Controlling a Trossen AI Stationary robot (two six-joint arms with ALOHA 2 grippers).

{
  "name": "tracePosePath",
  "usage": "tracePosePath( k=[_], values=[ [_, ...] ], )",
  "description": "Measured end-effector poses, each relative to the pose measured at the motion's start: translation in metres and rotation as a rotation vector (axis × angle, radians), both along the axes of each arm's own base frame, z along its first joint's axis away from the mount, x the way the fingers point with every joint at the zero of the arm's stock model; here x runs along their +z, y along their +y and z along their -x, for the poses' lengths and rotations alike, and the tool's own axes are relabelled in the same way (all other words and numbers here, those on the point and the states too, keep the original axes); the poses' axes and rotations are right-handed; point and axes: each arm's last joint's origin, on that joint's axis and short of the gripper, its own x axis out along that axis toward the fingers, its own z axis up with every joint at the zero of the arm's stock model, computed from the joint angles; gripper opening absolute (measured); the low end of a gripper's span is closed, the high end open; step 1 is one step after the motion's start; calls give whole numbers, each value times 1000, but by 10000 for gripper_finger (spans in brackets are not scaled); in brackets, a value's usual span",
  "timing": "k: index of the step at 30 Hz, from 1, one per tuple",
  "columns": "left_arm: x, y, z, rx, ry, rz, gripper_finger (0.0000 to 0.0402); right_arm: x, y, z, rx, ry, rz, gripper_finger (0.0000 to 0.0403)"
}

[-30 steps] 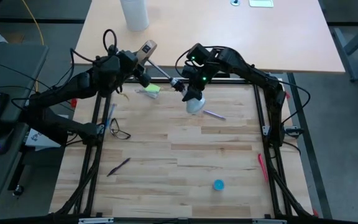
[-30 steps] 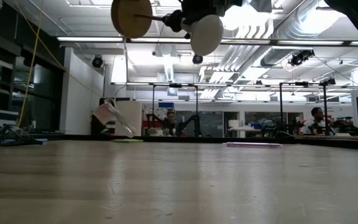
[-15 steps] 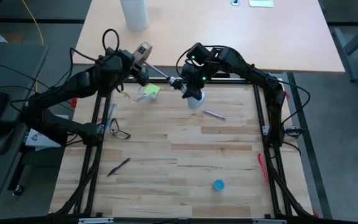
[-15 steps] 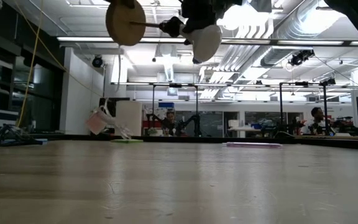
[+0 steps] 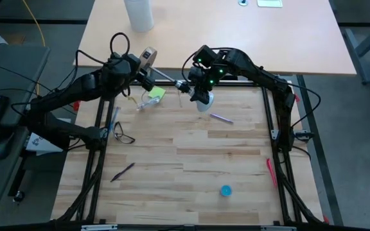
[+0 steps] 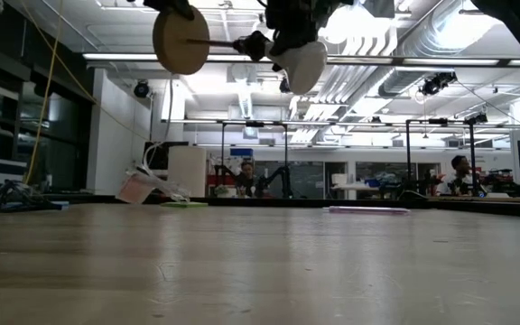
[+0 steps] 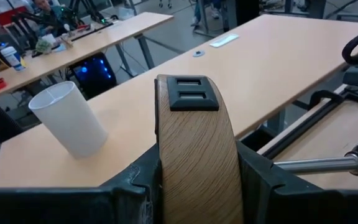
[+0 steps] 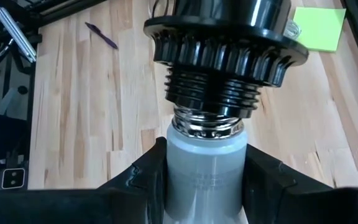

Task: Screw lightbulb
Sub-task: Insert the lightbulb into the lamp

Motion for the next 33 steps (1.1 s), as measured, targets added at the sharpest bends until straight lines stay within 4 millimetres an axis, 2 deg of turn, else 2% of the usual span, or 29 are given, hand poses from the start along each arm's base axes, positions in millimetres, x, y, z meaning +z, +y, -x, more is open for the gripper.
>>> tracePosePath(
  k=[19, 33],
  values=[
    [-4, -1, 2, -2, 32, 33, 129, 0, 2, 0, 0, 10, 9, 145],
    [-29, 6, -20, -10, 136, 118, 141, -5, 8, 5, 1, 111, 36, 145]
  ],
)
